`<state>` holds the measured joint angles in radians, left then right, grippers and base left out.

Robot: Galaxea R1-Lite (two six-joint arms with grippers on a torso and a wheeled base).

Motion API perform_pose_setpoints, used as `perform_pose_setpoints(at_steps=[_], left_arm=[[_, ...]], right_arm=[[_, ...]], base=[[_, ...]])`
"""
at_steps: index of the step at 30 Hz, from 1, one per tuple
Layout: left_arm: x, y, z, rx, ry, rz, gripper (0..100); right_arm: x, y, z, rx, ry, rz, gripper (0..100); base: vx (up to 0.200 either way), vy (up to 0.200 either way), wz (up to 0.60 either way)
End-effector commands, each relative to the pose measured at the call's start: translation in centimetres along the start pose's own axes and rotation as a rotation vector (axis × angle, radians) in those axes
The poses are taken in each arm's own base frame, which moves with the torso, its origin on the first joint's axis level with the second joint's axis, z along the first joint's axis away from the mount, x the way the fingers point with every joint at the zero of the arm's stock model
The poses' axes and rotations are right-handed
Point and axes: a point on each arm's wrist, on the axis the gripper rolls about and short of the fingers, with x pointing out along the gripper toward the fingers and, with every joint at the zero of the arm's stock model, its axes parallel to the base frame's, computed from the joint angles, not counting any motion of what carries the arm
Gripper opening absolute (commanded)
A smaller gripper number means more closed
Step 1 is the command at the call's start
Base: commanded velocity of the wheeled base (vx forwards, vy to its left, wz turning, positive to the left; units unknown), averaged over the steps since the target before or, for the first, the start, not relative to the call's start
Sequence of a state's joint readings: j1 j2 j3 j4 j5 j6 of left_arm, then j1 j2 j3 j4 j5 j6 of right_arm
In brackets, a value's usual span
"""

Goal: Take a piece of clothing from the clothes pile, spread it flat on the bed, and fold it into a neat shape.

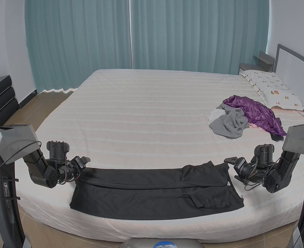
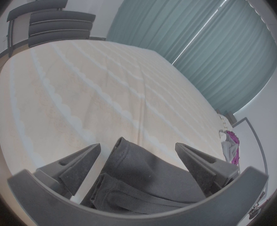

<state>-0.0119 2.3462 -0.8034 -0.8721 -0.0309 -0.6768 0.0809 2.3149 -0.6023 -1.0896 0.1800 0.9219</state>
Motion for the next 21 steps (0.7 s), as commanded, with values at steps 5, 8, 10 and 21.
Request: perform_pose_setpoints(at_steps=[5, 8, 10, 21], left_arm=[[1.9, 0.4, -0.2, 0.106, 0.037, 0.0, 100], [2.1, 0.3, 0.0, 0.106, 0.032, -0.003, 100], [2.3, 0.4, 0.1, 0.108, 0.025, -0.002, 100], [2.7, 1.8, 1.5, 0.076, -0.018, 0.03, 0]], right_arm=[[-0.1, -0.4, 0.2, 0.021, 0.007, -0.002, 100], [-0.1, -0.4, 0.2, 0.02, 0.008, -0.001, 100], [-0.1, -0.5, 0.1, 0.02, 0.009, -0.003, 100], [-0.1, -0.4, 0.0, 0.019, 0.013, -0.004, 100]], base=[[0.0, 0.0, 0.0], [0.0, 0.0, 0.0], [0.0, 0.0, 0.0], [0.0, 0.0, 0.0]])
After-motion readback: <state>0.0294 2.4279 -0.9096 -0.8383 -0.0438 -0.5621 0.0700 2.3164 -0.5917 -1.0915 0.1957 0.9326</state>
